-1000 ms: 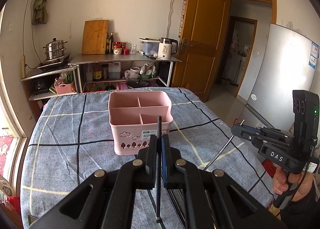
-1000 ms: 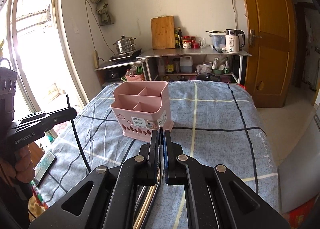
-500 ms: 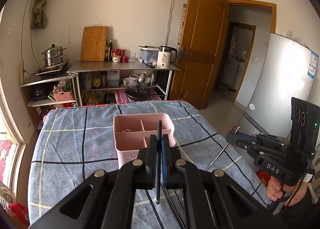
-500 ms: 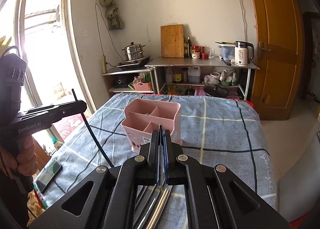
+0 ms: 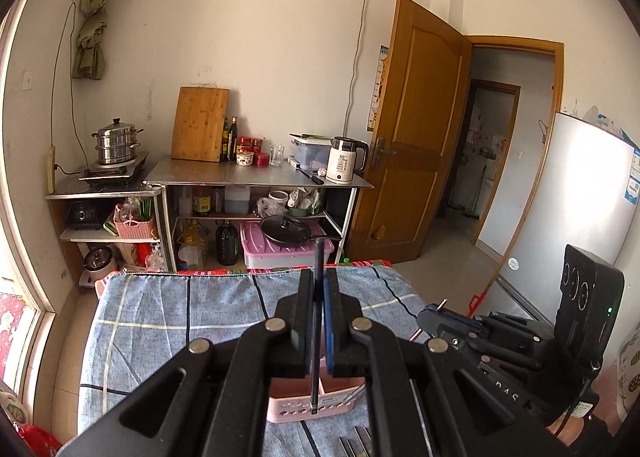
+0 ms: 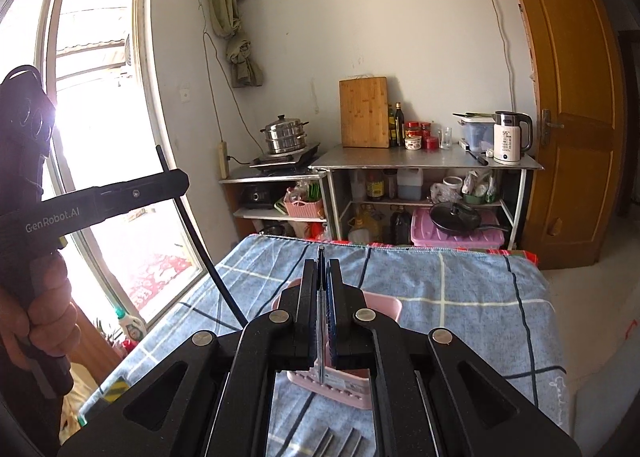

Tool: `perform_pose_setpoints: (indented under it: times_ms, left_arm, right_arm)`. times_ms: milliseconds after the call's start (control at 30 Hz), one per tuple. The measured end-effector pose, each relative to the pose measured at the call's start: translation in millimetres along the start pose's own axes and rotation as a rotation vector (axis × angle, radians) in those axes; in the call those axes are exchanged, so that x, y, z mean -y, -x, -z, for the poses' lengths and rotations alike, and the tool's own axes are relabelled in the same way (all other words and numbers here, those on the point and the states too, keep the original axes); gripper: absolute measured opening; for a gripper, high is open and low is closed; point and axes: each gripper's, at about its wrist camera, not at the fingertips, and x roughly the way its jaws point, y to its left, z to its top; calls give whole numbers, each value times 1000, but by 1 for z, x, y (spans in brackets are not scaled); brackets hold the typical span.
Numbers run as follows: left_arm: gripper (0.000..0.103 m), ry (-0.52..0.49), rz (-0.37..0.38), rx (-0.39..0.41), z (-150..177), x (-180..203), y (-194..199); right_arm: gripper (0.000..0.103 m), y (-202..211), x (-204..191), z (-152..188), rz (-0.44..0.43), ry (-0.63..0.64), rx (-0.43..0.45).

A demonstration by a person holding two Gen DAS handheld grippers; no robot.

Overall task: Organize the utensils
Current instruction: 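Lift both held chopsticks upright and carry them over the pink basket, then open both grippers to drop the chopsticks into the basket compartments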

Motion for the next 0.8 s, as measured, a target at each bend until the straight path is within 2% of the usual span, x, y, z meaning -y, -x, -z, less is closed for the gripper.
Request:
perform_pose_setpoints:
  times_ms: [300,567,800]
  left_arm:
    - [5,26,-20,13,-4,-23,-29]
    - [5,86,-24,-69,28,-45,-62]
    - [7,123,-34,-106,43,-56,-75]
  right_arm:
    - [4,-36,-6,-11,-16,-28,23]
    - [4,-78,1,13,-20,-56,-70]
    - [4,-91,10,26,-14,-68,-129]
